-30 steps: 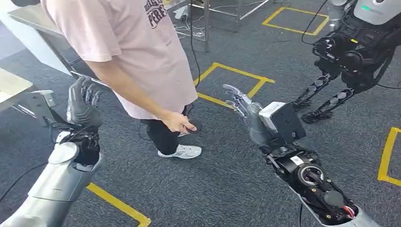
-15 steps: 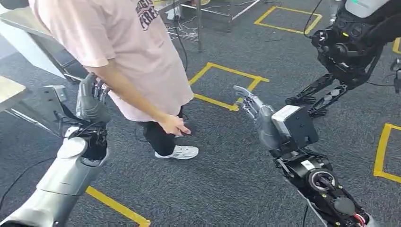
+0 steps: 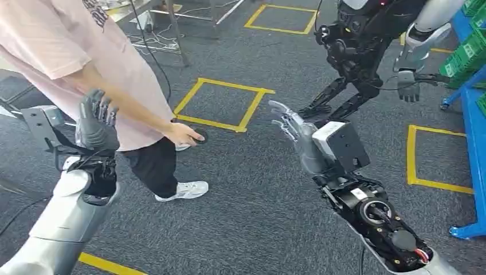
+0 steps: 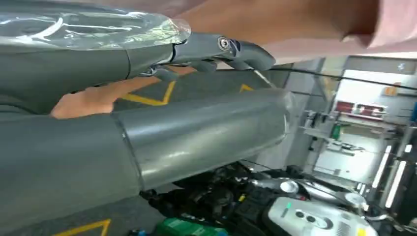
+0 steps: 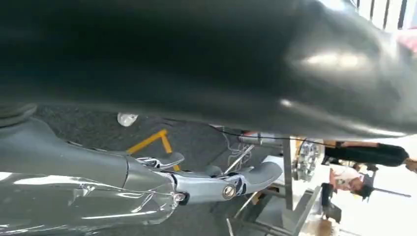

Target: Take the parts from the cabinet and place them on the table.

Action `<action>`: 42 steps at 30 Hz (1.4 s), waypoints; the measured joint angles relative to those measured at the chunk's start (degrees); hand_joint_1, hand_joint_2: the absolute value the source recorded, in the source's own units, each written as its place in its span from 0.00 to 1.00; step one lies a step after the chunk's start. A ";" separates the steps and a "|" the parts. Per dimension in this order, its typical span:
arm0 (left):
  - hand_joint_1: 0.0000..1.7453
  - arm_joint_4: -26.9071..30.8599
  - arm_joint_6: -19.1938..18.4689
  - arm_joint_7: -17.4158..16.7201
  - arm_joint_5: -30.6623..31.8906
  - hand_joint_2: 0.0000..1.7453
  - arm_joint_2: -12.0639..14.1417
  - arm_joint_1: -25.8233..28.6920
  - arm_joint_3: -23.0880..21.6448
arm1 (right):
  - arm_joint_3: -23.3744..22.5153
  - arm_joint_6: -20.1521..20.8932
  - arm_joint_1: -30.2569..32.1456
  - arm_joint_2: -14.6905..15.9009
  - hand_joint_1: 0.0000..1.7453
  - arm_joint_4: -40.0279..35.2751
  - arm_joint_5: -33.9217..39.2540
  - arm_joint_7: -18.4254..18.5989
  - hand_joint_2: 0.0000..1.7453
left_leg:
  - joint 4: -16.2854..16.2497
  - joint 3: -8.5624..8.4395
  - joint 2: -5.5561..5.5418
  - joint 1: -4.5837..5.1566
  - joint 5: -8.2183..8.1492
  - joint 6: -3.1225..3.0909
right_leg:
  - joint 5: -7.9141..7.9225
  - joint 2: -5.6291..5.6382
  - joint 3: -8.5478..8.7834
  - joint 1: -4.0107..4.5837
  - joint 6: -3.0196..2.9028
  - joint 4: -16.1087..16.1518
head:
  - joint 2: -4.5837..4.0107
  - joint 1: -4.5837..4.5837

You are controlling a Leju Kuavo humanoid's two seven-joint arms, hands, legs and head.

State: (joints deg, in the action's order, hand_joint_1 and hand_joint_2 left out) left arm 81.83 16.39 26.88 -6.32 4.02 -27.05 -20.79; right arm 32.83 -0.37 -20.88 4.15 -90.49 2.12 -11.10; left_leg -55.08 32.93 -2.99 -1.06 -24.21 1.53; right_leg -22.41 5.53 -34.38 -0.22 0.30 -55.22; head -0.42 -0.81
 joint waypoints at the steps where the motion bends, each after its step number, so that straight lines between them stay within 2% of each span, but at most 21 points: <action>1: 0.00 0.00 0.07 -0.04 -0.04 0.00 0.00 -0.03 0.00 | 0.00 -0.07 0.17 0.02 0.00 -0.02 0.07 0.13 0.00 | -0.02 0.00 0.49 0.16 -0.05 -0.18 | 0.10 0.39 -0.07 -0.28 0.27 0.13 | 0.02 0.09; 3: 0.00 0.11 0.31 -0.26 -0.11 0.00 -0.24 -0.13 -0.07 | -0.02 -0.20 0.41 0.02 0.00 -0.42 0.07 0.31 0.00 | 0.87 -0.47 1.78 -0.42 0.38 -0.92 | -0.01 0.61 -0.48 -0.09 0.90 0.06 | 0.00 0.09; 4: 0.00 0.24 0.39 -0.35 -0.13 0.00 -0.28 -0.15 -0.09 | -0.09 -0.26 0.41 0.02 0.00 -0.65 0.07 0.26 0.00 | 1.12 -0.82 2.27 -0.27 0.44 -1.21 | -1.16 -2.27 -1.32 0.12 1.15 -1.48 | 0.00 0.43; 7: 0.00 0.33 0.39 -0.37 -0.13 0.00 -0.28 -0.19 -0.11 | -0.07 -0.26 0.52 0.04 0.00 -0.81 0.07 0.33 0.00 | 1.12 -0.89 3.71 0.15 0.32 -1.75 | -7.57 -4.93 -7.53 -0.37 1.79 -15.40 | 0.00 1.75; 9: 0.00 0.33 0.39 -0.37 -0.15 0.00 -0.31 0.01 -0.11 | -0.07 -0.26 0.85 0.02 0.00 -0.81 0.07 0.35 0.00 | 1.08 -0.98 4.76 0.20 0.21 -1.82 | -8.03 -5.07 -9.44 -0.41 1.96 -19.29 | 0.00 2.16; 12: 0.00 0.33 0.39 -0.37 -0.13 0.00 -0.44 -0.05 -0.13 | -0.09 -0.26 0.85 0.04 0.00 -0.94 0.07 0.37 0.00 | 1.03 -1.41 5.81 0.18 -0.16 -1.52 | -1.96 -5.77 -3.49 -0.39 1.78 -7.83 | 0.00 2.82; 15: 0.00 0.37 0.39 -0.37 -0.13 0.00 -0.42 -0.16 -0.13 | -0.07 -0.28 0.71 0.07 0.00 -1.11 0.09 0.39 0.00 | 0.87 -1.63 6.55 0.78 -0.61 -0.88 | -0.90 -8.58 1.30 0.66 1.03 0.22 | 0.00 3.39; 19: 0.00 0.44 0.39 -0.44 -0.20 0.00 -0.52 -0.16 -0.20 | -0.09 -0.35 0.78 0.09 0.00 -1.55 0.09 0.52 0.00 | 1.07 -1.83 8.26 0.68 -0.81 0.16 | -0.38 -6.40 1.21 0.50 -0.42 0.81 | 0.00 2.64; 20: 0.00 0.52 0.39 -0.46 -0.20 0.00 -0.44 -0.14 -0.20 | -0.07 -0.35 0.84 0.07 0.00 -1.75 0.09 0.57 0.00 | -0.15 -1.59 6.65 0.34 -1.88 0.43 | -0.17 -6.02 1.38 0.24 -0.71 1.10 | 0.02 2.58; 22: 0.00 0.81 0.39 -0.61 -0.17 0.00 -0.42 -0.16 -0.20 | -0.07 -0.42 0.72 0.07 0.00 -1.92 0.09 0.66 0.00 | -8.70 2.52 3.58 0.35 -6.32 0.67 | 0.02 -5.25 1.29 0.13 -1.15 1.17 | 0.00 1.50; 24: 0.00 0.81 0.41 -0.85 -0.20 0.00 -0.37 0.32 -0.20 | -0.02 -0.42 0.92 0.07 0.00 -1.92 0.09 0.72 0.00 | -17.66 7.36 3.24 0.36 -9.37 0.81 | 0.01 -4.26 1.20 0.20 -1.19 1.16 | 0.00 0.96; 25: 0.00 0.81 0.46 -0.98 -0.20 0.00 -0.33 0.64 -0.20 | 0.00 -0.42 1.02 0.07 0.00 -1.92 0.11 0.74 0.00 | -19.05 8.50 3.24 0.36 -9.03 0.83 | 0.01 -3.67 1.20 0.20 -1.20 1.14 | 0.00 0.83; 26: 0.00 0.81 0.46 -1.16 -0.20 0.00 -0.22 0.84 -0.20 | 0.02 -0.42 1.05 0.07 0.00 -1.92 0.11 0.74 0.00 | -17.49 8.08 3.23 0.36 -7.37 0.72 | 0.01 -3.12 1.24 0.20 -1.19 1.12 | 0.00 0.65; 28: 0.00 0.85 0.44 -1.20 -0.13 0.00 -0.13 0.73 -0.20 | 0.02 -0.42 1.04 0.07 0.00 -1.92 0.11 0.76 0.00 | -7.14 3.62 2.67 0.25 -1.27 0.37 | -0.05 -1.90 1.29 0.18 -1.10 0.81 | 0.00 0.13; 29: 0.00 0.87 0.44 -1.22 -0.11 0.00 -0.09 0.64 -0.20 | 0.02 -0.42 1.05 0.07 0.00 -1.92 0.11 0.76 0.00 | -1.68 1.09 0.90 0.07 1.15 0.20 | -0.17 -1.47 1.19 0.16 -0.92 0.64 | 0.02 -0.11; 30: 0.00 0.90 0.39 -1.22 -0.09 0.00 -0.09 0.55 -0.20 | 0.02 -0.42 1.02 0.07 0.00 -1.92 0.11 0.74 0.00 | 0.46 0.17 -0.21 0.07 0.39 0.02 | -0.35 -1.00 0.73 0.61 -0.62 0.23 | 0.00 -0.18; 34: 0.00 1.27 0.37 -1.33 -0.06 0.00 -0.09 0.56 -0.22 | 0.09 -0.41 1.00 0.07 0.00 -1.92 0.11 0.72 0.00 | 0.97 0.05 1.65 0.12 0.83 -1.16 | -0.05 0.61 0.19 0.19 0.70 0.53 | 0.00 0.35; 36: 0.00 1.36 0.35 -1.33 0.00 0.00 -0.13 0.41 -0.22 | 0.09 -0.39 0.91 0.07 0.00 -1.90 0.11 0.66 0.00 | 1.29 -0.32 2.53 0.17 0.95 -1.63 | -2.81 -3.46 -1.51 0.30 1.01 -3.32 | 0.00 1.09; 39: 0.00 1.64 0.31 -1.33 0.15 0.00 -0.11 0.54 -0.22 | 0.20 -0.39 1.16 0.07 0.00 -1.90 0.11 0.61 0.00 | 1.24 -0.33 3.90 0.38 0.80 -1.96 | -8.89 -4.92 -7.97 -0.13 1.48 -17.79 | 0.00 1.97; 40: 0.00 1.64 0.31 -1.33 0.15 0.00 -0.11 0.71 -0.22 | 0.31 -0.39 1.20 0.07 0.00 -1.90 0.11 0.63 0.00 | 1.23 -0.37 4.37 0.39 0.75 -1.99 | -8.90 -4.96 -8.77 -0.23 1.57 -19.39 | 0.02 2.27; 42: 0.00 1.64 0.31 -1.33 0.15 0.00 -0.11 0.91 -0.22 | 0.35 -0.39 1.19 0.07 0.00 -1.90 0.11 0.63 0.00 | 1.21 -0.67 5.25 0.39 0.50 -1.83 | -5.24 -5.28 -6.05 -0.35 1.47 -13.93 | 0.00 2.69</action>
State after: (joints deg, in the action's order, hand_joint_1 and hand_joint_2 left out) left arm 83.47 16.70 25.55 -6.16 3.91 -26.14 -21.00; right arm 33.18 -0.76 -19.68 4.22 -92.39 2.23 -10.47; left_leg -53.87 32.26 2.25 -0.67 -23.70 -0.30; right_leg -27.65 0.25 -40.44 -0.57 1.77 -69.15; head -0.42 1.88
